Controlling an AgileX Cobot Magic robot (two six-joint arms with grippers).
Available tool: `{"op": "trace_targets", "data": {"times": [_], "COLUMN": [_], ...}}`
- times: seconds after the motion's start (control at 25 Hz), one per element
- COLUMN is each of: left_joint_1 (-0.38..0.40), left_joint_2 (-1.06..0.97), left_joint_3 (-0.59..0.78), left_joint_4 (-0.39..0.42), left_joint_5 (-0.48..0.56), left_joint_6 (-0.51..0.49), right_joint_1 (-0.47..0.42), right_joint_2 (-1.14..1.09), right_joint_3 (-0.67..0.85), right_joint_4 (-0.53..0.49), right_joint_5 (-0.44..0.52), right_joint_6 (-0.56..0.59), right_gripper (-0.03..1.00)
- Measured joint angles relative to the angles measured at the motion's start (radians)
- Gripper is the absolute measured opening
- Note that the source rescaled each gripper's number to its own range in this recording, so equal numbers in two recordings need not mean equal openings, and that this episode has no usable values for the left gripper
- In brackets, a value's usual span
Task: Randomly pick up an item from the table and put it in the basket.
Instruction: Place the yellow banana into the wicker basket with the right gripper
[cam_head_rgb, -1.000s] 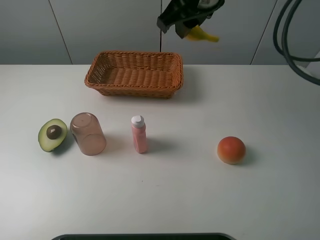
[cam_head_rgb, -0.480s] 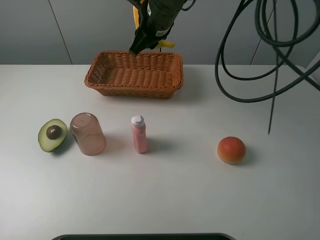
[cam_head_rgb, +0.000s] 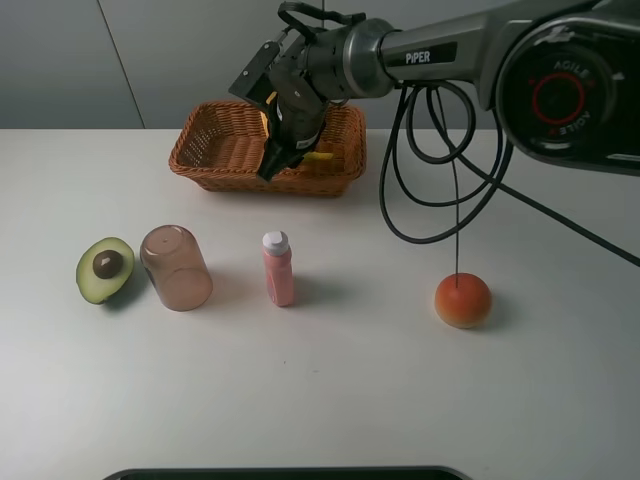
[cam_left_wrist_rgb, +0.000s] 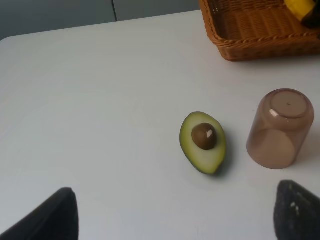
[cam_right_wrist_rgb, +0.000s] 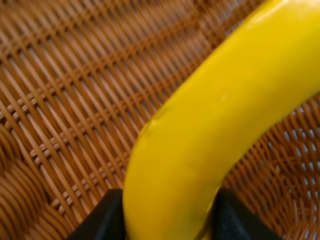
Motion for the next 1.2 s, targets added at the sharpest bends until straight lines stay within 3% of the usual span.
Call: {"op": "trace_targets", "data": {"times": [0.36, 0.4, 0.48, 0.56, 0.6, 0.68, 1.2], "left_joint_1": [0.0, 0.0, 0.0, 0.0, 0.0, 0.0, 0.0], "left_joint_2": [0.0, 0.0, 0.0, 0.0, 0.0, 0.0, 0.0], "left_joint_3": [0.0, 0.0, 0.0, 0.0, 0.0, 0.0, 0.0], "left_joint_4": [0.0, 0.0, 0.0, 0.0, 0.0, 0.0, 0.0], "left_joint_5": [0.0, 0.0, 0.0, 0.0, 0.0, 0.0, 0.0], "left_joint_6": [0.0, 0.0, 0.0, 0.0, 0.0, 0.0, 0.0], "right_joint_1": [0.0, 0.0, 0.0, 0.0, 0.0, 0.0, 0.0], "right_joint_2": [0.0, 0.0, 0.0, 0.0, 0.0, 0.0, 0.0], "right_joint_3": [0.0, 0.0, 0.0, -0.006, -0.009, -0.009, -0.017], "right_joint_4": [0.002, 0.007, 0.011, 0.013, 0.013, 0.013, 0.021], "right_joint_5": [0.0, 0.0, 0.0, -0.006, -0.008, -0.01, -0.005], "right_joint_6": [0.0, 0.0, 0.0, 0.0, 0.0, 0.0, -0.008], "right_gripper": [0.0, 0.04, 0.29, 0.67, 0.8, 0.92, 0.93]}}
